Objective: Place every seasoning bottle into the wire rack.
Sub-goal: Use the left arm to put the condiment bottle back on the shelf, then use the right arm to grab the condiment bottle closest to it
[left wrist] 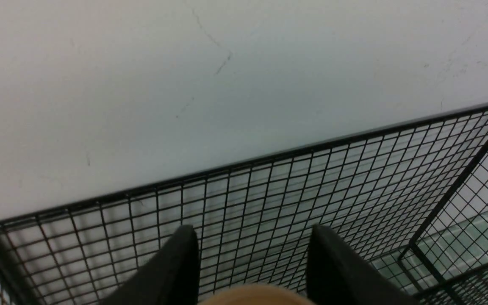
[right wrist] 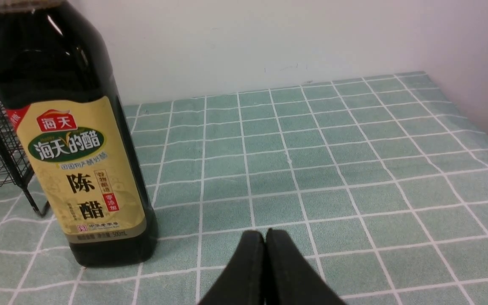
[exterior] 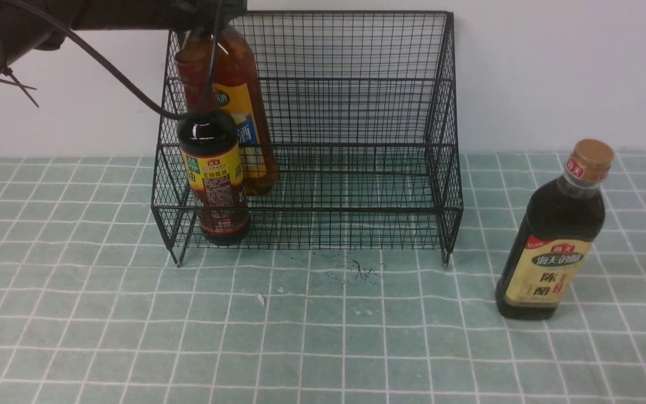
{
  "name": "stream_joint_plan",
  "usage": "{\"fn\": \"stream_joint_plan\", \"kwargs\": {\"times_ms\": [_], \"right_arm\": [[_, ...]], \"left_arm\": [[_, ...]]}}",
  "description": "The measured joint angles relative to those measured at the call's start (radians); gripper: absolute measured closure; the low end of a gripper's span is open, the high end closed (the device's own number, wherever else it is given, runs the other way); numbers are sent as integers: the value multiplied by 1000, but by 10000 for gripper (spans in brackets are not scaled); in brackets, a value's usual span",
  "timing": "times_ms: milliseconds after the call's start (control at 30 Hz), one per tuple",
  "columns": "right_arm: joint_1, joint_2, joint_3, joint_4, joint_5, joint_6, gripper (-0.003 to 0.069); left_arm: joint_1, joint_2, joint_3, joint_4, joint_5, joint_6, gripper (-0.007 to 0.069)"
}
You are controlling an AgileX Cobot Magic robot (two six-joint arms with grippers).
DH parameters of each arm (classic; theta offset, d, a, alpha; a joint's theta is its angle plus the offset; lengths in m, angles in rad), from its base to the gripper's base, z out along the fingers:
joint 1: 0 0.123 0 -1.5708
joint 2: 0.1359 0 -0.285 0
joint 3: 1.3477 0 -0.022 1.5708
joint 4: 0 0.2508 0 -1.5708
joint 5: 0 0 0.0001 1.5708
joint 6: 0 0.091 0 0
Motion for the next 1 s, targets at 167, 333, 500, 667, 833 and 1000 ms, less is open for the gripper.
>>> {"fn": "stream_joint_plan", "kwargs": {"times_ms": [167,333,500,667,833,1000], "right_arm": [[0,0,0,0,0,0,673],[0,0,0,0,0,0,673],[0,0,0,0,0,15,673],[0,0,0,0,0,19,673],[0,0,0,0,0,19,673],[0,0,0,0,0,19,673]], "left_arm": [[0,-13,-15,10,-18,4,247],[1,-17,-16,16,-35,5,165],[1,-30,-16,19,-37,25,155],[5,-85,-25,21,-40,73,155],[35,-181,-28,21,-26,82,201],[84,-297,-31,68,165,43,419]]}}
